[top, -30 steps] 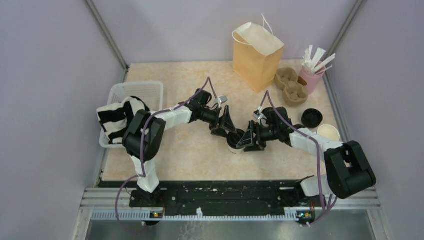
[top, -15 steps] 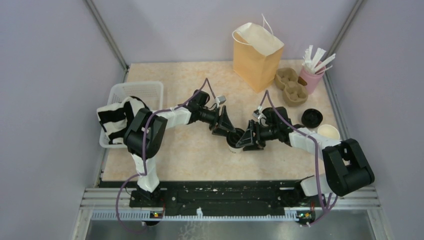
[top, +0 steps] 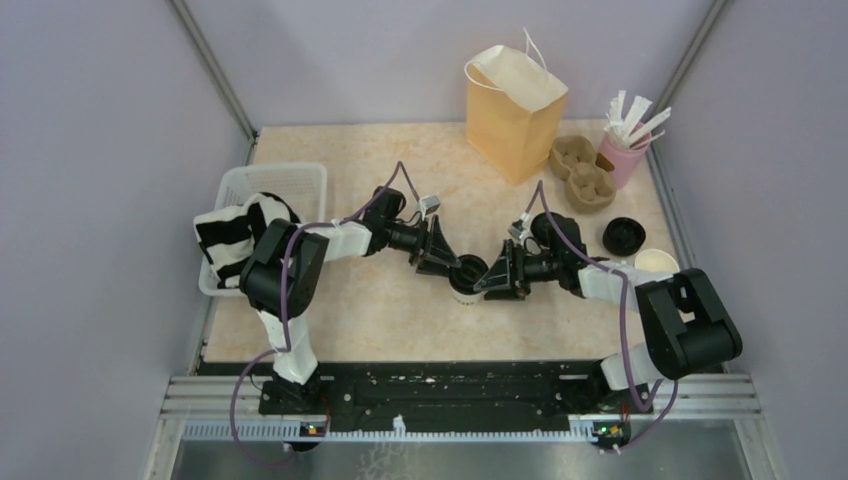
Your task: Pack the takeout coffee
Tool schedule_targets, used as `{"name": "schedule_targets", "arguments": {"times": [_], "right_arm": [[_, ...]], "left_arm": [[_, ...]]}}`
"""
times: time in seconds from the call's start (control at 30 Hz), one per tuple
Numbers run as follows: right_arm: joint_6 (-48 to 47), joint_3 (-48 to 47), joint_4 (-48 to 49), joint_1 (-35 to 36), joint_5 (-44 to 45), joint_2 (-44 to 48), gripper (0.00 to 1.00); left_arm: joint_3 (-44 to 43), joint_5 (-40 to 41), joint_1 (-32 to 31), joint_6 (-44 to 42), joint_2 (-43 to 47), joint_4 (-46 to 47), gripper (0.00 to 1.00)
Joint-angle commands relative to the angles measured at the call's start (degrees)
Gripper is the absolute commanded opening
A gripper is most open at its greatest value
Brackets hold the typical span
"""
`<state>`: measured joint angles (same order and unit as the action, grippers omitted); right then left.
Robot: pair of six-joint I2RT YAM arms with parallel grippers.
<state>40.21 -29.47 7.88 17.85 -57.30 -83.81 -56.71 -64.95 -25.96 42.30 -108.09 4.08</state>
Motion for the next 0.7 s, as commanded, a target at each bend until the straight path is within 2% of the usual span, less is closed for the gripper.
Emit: {"name": "schedule_targets", "arguments": {"times": [0.0,0.2,0.37,0.5,0.67], "right_arm": [[-7.2,2.4,-13.7,-0.3,24.1,-5.6,0.67],[-8.1,0.8,-16.1,2.7,27.0,-6.2,0.66],[-7.7,-1.6,-18.8,4.1,26.1,-2.7,0.67],[-8.4,-5.1,-22.7,4.1,24.4,1.3,0.71],[-10.3,-11.2,-29.4,4.1,23.8,6.4,0.78]], "left_arm": [[7.7,19.8,-0.8,-10.1,-7.5,-11.6,0.61],[11.4,22.1,-0.8,-11.8,-7.4,-11.5,0.61],[9.7,19.0,-1.5,-11.6,-2.2,-11.4,0.62],[3.4,15.4,-1.6,-11.9,2.5,-14.2,0.70],[-2.8,12.2,-1.6,-12.5,6.8,-17.0,0.86]]}}
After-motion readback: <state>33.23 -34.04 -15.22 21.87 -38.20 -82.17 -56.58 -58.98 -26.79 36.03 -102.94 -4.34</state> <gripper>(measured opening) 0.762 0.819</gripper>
